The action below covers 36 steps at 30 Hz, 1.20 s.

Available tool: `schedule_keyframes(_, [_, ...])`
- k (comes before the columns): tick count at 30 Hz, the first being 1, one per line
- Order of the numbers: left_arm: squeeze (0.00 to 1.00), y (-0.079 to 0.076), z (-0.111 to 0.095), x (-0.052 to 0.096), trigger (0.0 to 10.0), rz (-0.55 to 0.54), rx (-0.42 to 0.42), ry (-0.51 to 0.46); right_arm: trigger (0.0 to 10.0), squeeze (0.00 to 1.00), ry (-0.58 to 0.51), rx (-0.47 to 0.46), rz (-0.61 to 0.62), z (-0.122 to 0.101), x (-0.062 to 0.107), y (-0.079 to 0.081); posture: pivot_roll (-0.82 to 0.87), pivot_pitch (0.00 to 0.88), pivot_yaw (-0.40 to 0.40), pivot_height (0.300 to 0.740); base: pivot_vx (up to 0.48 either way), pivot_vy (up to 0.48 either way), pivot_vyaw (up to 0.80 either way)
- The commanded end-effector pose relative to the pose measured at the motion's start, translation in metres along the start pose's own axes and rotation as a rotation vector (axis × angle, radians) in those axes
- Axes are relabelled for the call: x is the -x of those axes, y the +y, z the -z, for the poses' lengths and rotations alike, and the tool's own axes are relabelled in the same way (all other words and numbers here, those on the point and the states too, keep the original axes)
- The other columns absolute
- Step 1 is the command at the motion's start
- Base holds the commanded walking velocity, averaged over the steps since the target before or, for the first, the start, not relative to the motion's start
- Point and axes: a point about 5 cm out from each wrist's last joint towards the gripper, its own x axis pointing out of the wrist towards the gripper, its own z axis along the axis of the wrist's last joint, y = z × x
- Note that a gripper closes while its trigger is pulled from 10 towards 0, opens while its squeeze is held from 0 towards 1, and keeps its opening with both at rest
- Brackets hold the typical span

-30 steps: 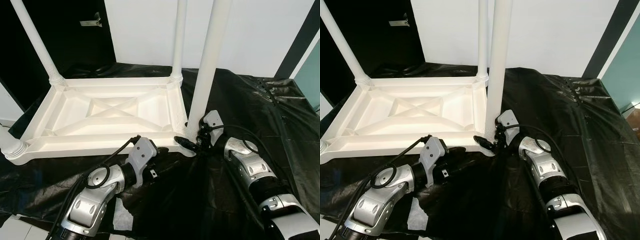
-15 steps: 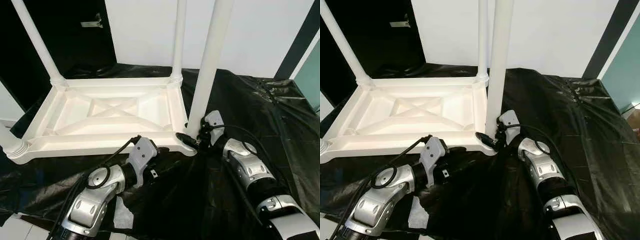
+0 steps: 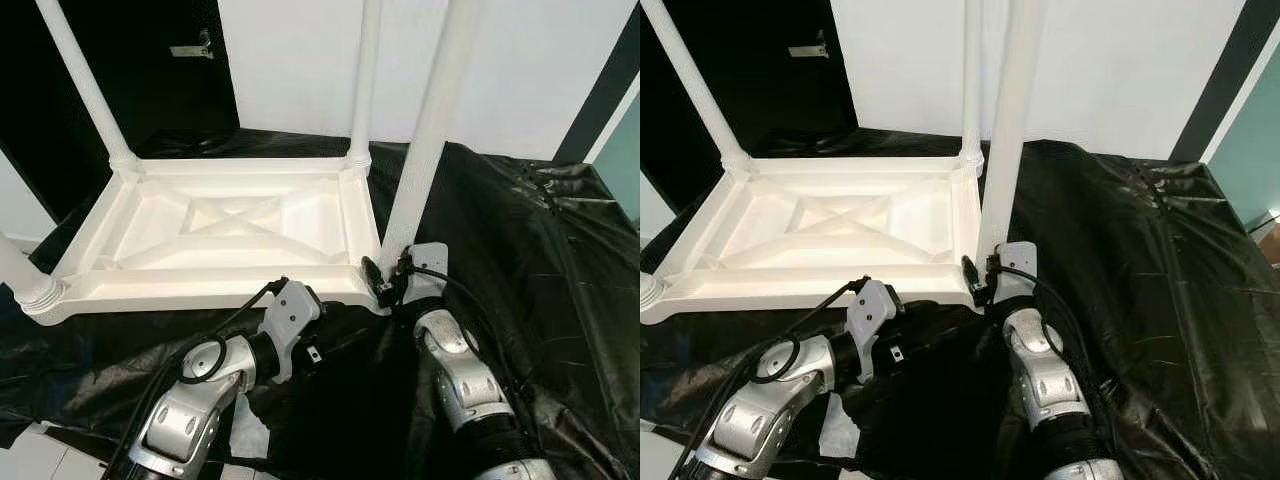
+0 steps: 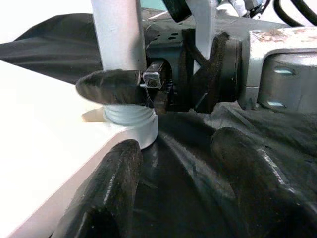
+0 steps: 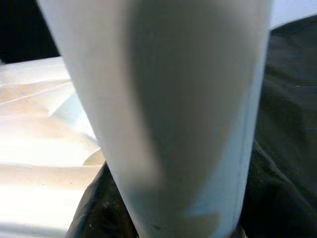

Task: Building children table

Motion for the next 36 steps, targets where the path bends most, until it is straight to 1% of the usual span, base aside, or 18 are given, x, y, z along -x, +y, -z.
schedule_keyframes(1, [0.00, 0.000, -0.001, 0.001, 10.0, -0.029, -0.002, 0.008, 10.0, 0.00, 0.116, -0.014, 0.114, 0.024, 0.010, -0.016, 0.00, 0.000, -0.016, 0.740, 0.000, 0.000, 0.00])
schedule_keyframes(3, [0.00, 0.001, -0.001, 0.002, 10.0, -0.021, -0.006, 0.017, 10.0, 0.00, 0.113, -0.036, 0.120, 0.022, 0.012, -0.010, 0.00, 0.000, -0.006, 0.740, 0.000, 0.000, 0.00])
schedule_keyframes(8, [0.00, 0.001, 0.000, 0.004, 10.0, -0.014, -0.010, 0.025, 10.0, 0.00, 0.105, -0.030, 0.106, 0.018, 0.013, -0.010, 0.00, 0.000, -0.006, 0.740, 0.000, 0.000, 0.00])
schedule_keyframes(9, [0.00, 0.002, 0.000, 0.004, 10.0, -0.014, -0.012, 0.026, 10.0, 0.34, 0.093, -0.022, 0.102, 0.016, 0.013, -0.012, 0.00, 0.000, -0.009, 0.740, 0.000, 0.000, 0.00])
schedule_keyframes(10, [0.00, 0.003, 0.000, 0.004, 10.0, -0.016, -0.014, 0.027, 10.0, 1.00, 0.074, -0.015, 0.090, 0.013, 0.013, -0.015, 0.00, 0.000, -0.014, 0.740, 0.000, 0.000, 0.00])
schedule_keyframes(14, [0.00, 0.001, 0.000, 0.004, 10.0, -0.021, -0.013, 0.025, 10.0, 1.00, 0.030, -0.005, 0.052, 0.005, 0.016, -0.024, 0.00, 0.000, -0.028, 0.740, 0.000, 0.000, 0.00])
schedule_keyframes(16, [0.00, 0.001, 0.000, 0.004, 10.0, -0.021, -0.013, 0.025, 10.0, 1.00, 0.030, -0.005, 0.052, 0.005, 0.016, -0.024, 0.00, 0.000, -0.028, 0.740, 0.000, 0.000, 0.00])
schedule_keyframes(20, [0.00, -0.002, 0.001, 0.004, 10.0, -0.032, -0.004, 0.020, 10.0, 1.00, 0.011, -0.002, -0.141, 0.002, 0.027, -0.045, 0.02, 0.000, -0.045, 0.740, 0.000, 0.000, 0.00])
schedule_keyframes(23, [0.00, -0.002, 0.000, 0.004, 10.0, -0.033, -0.004, 0.019, 10.0, 1.00, 0.013, 0.005, -0.171, 0.001, 0.028, -0.048, 0.02, 0.000, -0.048, 0.740, 0.000, 0.000, 0.00])
schedule_keyframes(26, [0.00, 0.000, 0.001, 0.005, 10.0, -0.041, -0.007, 0.023, 10.0, 1.00, 0.031, 0.027, -0.270, -0.001, 0.025, -0.055, 0.03, 0.000, -0.058, 0.740, 0.000, 0.000, 0.00])
schedule_keyframes(28, [0.00, 0.000, 0.001, 0.005, 10.0, -0.041, -0.007, 0.023, 10.0, 1.00, 0.031, 0.027, -0.270, -0.001, 0.025, -0.055, 0.03, 0.000, -0.058, 0.740, 0.000, 0.000, 0.00])
schedule_keyframes(29, [0.00, 0.000, 0.001, 0.006, 10.0, -0.046, -0.009, 0.025, 10.0, 1.00, 0.036, 0.049, -0.337, -0.003, 0.021, -0.056, 0.04, 0.000, -0.064, 0.740, 0.000, 0.000, 0.00])
schedule_keyframes(30, [0.00, 0.000, 0.001, 0.006, 10.0, -0.046, -0.009, 0.025, 10.0, 1.00, 0.036, 0.049, -0.337, -0.003, 0.021, -0.056, 0.04, 0.000, -0.064, 0.740, 0.000, 0.000, 0.00])
schedule_keyframes(31, [0.00, 0.001, 0.001, 0.006, 10.0, -0.053, -0.009, 0.023, 10.0, 0.00, 0.043, 0.066, -0.403, -0.005, 0.016, -0.057, 0.04, 0.000, -0.067, 0.740, 0.000, 0.000, 0.00])
schedule_keyframes(32, [0.00, 0.001, 0.001, 0.006, 10.0, -0.053, -0.009, 0.023, 10.0, 0.00, 0.043, 0.066, -0.403, -0.005, 0.016, -0.057, 0.04, 0.000, -0.067, 0.740, 0.000, 0.000, 0.00])
schedule_keyframes(34, [0.00, 0.002, -0.001, 0.005, 10.0, -0.061, -0.014, 0.015, 10.0, 0.00, 0.058, 0.135, -0.551, -0.011, -0.003, -0.052, 0.05, 0.000, -0.066, 0.740, 0.000, 0.000, 0.00])
schedule_keyframes(35, [0.00, 0.002, -0.001, 0.005, 10.0, -0.061, -0.014, 0.015, 10.0, 0.00, 0.058, 0.135, -0.551, -0.011, -0.003, -0.052, 0.05, 0.000, -0.066, 0.740, 0.000, 0.000, 0.00])
schedule_keyframes(36, [0.00, 0.003, -0.001, 0.004, 10.0, -0.062, -0.017, 0.014, 10.0, 0.00, 0.067, 0.165, -0.604, -0.013, -0.010, -0.048, 0.05, 0.000, -0.063, 0.740, 0.000, 0.000, 0.00])
